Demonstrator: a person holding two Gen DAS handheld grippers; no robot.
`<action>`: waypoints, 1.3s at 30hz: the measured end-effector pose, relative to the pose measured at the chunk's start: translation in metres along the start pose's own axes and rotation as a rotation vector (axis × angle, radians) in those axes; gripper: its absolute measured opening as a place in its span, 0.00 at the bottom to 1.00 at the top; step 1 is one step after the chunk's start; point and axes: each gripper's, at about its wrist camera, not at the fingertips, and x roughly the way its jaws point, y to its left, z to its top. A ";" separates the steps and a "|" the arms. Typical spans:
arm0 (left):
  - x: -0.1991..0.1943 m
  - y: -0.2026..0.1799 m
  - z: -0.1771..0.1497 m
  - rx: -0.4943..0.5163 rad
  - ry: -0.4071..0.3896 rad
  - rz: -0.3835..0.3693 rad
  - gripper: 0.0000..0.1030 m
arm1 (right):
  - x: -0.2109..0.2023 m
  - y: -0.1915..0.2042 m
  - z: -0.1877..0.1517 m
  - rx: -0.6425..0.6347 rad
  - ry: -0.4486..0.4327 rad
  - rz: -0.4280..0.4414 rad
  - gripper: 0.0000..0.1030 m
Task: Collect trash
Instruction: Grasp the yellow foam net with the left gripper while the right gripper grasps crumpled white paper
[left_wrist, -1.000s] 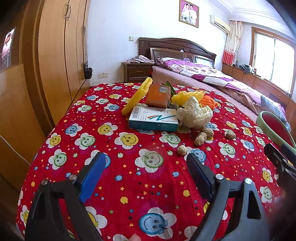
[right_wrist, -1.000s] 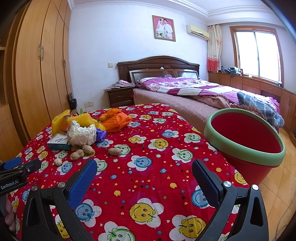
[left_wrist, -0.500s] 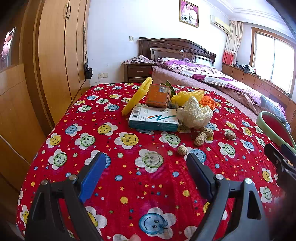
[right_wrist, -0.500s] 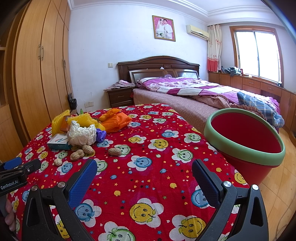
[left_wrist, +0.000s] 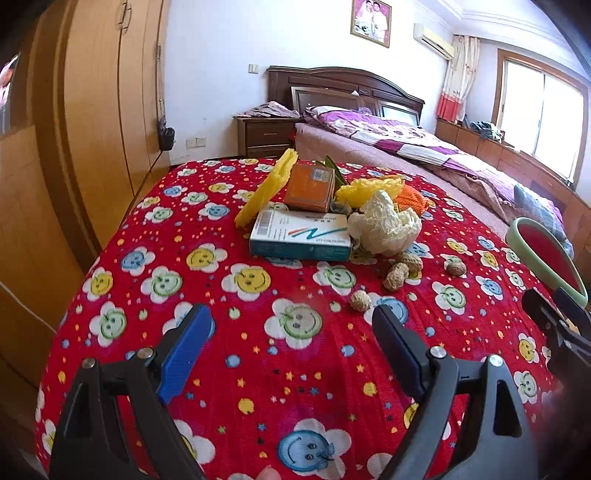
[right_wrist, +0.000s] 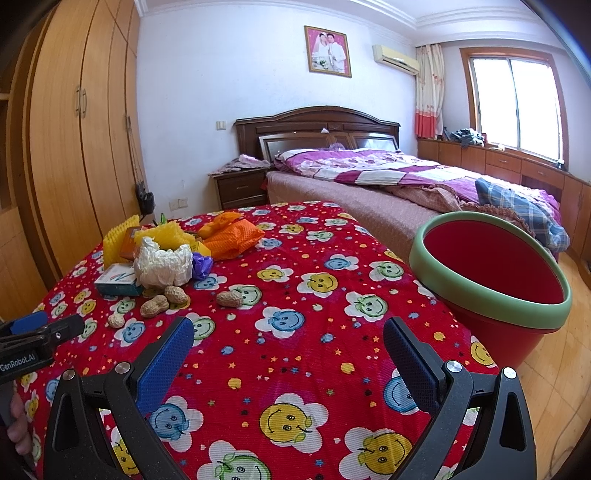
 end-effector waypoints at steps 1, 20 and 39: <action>0.000 0.000 0.004 0.008 0.001 -0.002 0.86 | 0.002 -0.001 0.001 0.006 0.012 0.007 0.99; 0.077 0.026 0.090 0.059 0.107 -0.001 0.84 | 0.022 0.015 0.047 0.011 0.103 0.080 0.99; 0.137 0.057 0.109 -0.015 0.156 -0.120 0.11 | 0.074 0.065 0.068 -0.026 0.243 0.108 0.99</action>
